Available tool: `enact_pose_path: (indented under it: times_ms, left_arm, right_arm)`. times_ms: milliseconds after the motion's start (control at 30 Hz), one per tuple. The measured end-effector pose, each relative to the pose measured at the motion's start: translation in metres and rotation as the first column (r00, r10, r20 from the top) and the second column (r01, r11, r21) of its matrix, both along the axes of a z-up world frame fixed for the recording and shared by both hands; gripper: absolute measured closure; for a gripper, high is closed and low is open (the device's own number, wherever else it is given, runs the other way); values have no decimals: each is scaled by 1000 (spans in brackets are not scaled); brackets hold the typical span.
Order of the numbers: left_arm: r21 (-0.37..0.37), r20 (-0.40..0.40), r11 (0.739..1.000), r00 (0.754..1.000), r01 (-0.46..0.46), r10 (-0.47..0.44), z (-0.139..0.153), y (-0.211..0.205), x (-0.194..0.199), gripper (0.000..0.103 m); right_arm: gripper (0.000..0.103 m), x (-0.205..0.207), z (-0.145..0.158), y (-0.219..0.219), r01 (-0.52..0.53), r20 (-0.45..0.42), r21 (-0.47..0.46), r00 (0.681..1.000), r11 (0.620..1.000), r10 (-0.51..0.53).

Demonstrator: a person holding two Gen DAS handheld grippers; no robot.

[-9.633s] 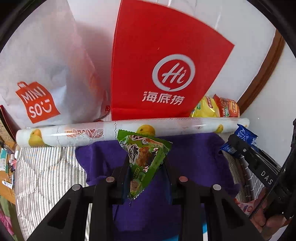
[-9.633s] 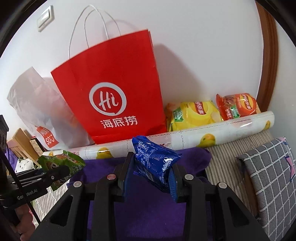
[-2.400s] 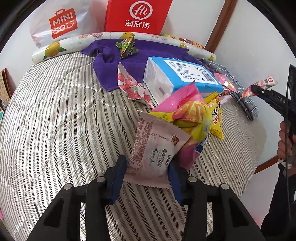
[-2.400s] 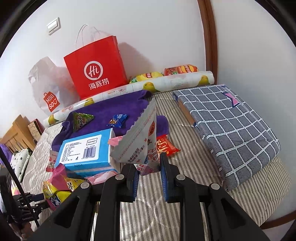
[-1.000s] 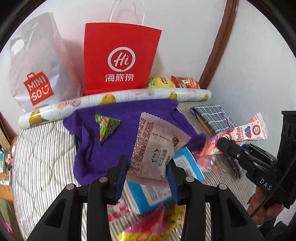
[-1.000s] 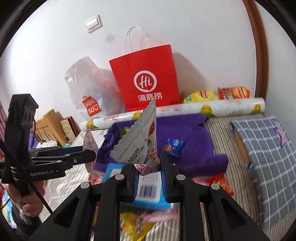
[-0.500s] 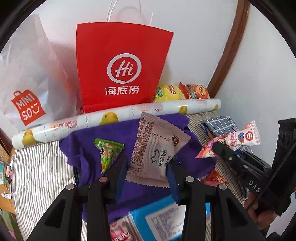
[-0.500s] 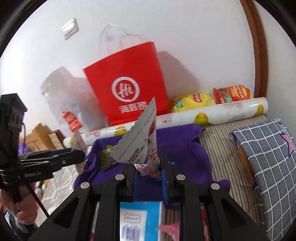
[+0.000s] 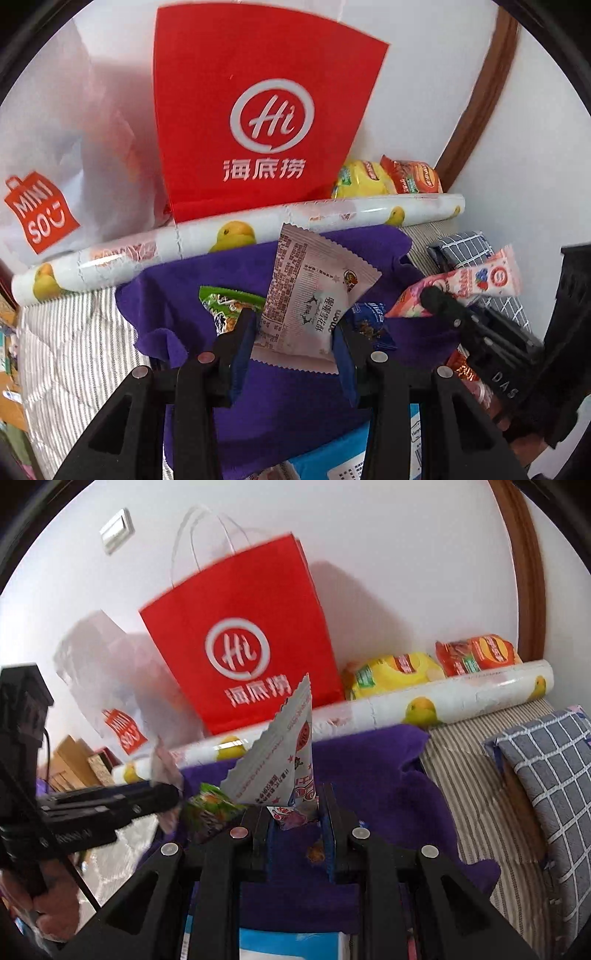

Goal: Organize snacks

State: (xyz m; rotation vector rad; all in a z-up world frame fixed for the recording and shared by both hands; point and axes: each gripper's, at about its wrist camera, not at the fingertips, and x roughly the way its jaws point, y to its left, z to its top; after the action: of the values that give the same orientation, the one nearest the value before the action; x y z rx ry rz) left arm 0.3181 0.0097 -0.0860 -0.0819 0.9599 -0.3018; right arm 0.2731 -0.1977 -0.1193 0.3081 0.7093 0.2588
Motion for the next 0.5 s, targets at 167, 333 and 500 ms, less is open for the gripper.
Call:
enact_pose_path:
  times_ms: [167,333,500]
  left_arm:
    - [8,-35,1000,999,-1,2,-11,0,6,64]
    - [15,-57,1000,998,5,-4,-19,-3,10,64]
    - [25,-73,1000,997,7,-5,-25,-5,13,64]
  right_arm:
    - [82,3,-13,-1,-11,-31,25,999,1000,12]
    - [82,0,-14,2,-22,-31,9,999,1000,22]
    - [82,-2,-17,6,-46,-43,-3,998,999,45]
